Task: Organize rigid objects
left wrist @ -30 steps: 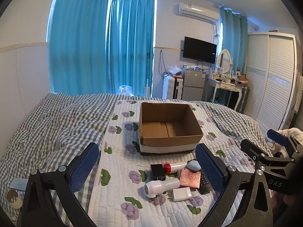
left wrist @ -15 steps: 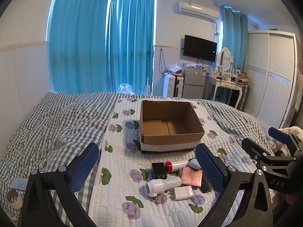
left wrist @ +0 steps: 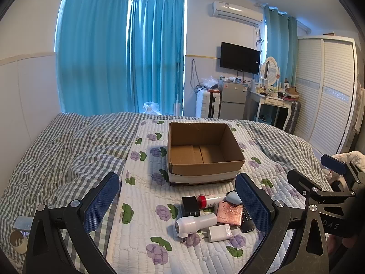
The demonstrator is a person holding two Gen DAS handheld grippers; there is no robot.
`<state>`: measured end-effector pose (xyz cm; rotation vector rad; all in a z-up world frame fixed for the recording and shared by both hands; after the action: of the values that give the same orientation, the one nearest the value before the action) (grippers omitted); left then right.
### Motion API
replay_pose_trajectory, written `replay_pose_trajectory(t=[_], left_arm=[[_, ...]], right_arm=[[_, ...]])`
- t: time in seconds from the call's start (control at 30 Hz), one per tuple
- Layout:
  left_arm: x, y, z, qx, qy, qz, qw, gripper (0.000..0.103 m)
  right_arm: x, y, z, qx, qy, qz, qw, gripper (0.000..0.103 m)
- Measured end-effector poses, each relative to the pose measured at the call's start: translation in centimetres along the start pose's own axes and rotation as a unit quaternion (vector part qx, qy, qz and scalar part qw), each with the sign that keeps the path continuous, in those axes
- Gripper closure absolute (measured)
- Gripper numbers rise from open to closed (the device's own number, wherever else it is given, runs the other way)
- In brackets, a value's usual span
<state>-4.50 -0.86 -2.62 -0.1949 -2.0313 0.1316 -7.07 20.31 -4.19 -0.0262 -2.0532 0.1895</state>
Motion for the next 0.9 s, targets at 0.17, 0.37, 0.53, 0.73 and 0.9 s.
replay_pose_trajectory(t=[0.17, 0.37, 0.53, 0.73, 0.9], left_arm=[[0.2, 0.4, 0.1, -0.001, -0.003, 0.004, 1.0, 0.0], [0.6, 0.8, 0.7, -0.011, -0.009, 0.009, 0.9999, 0.0], [1.5, 0.6, 2.9, -0.007, -0.023, 0.013, 0.9996, 0.0], [1.0, 0.8, 9.4, 0.001, -0.083, 0.02, 0.9964, 0.0], [-3.1, 1.6, 16.0, -0.009, -0.169, 0.023, 0.9853, 0.0]], right_arm=[[0.2, 0.2, 0.0, 0.001, 0.0, 0.0, 1.0, 0.0], [0.6, 0.3, 0.2, 0.001, -0.004, 0.007, 1.0, 0.0], [1.0, 0.3, 1.7, -0.003, -0.013, -0.004, 1.0, 0.0], [0.8, 1.7, 6.9, -0.014, -0.059, -0.002, 0.998, 0.0], [-2.0, 2.5, 13.7, -0.025, -0.139, -0.021, 0.99, 0.008]])
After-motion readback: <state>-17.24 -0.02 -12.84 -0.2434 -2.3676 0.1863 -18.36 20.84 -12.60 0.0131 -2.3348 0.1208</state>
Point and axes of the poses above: each gripper's, at about its wrist camera, not at the fingertips, and z roughly the way its jaws point, y to its right, x to its top, the point moved 5 cm from there along z, roughly the way its jaws point, and after that the axes turned 13 degrees about z, right-handed, at the moved point
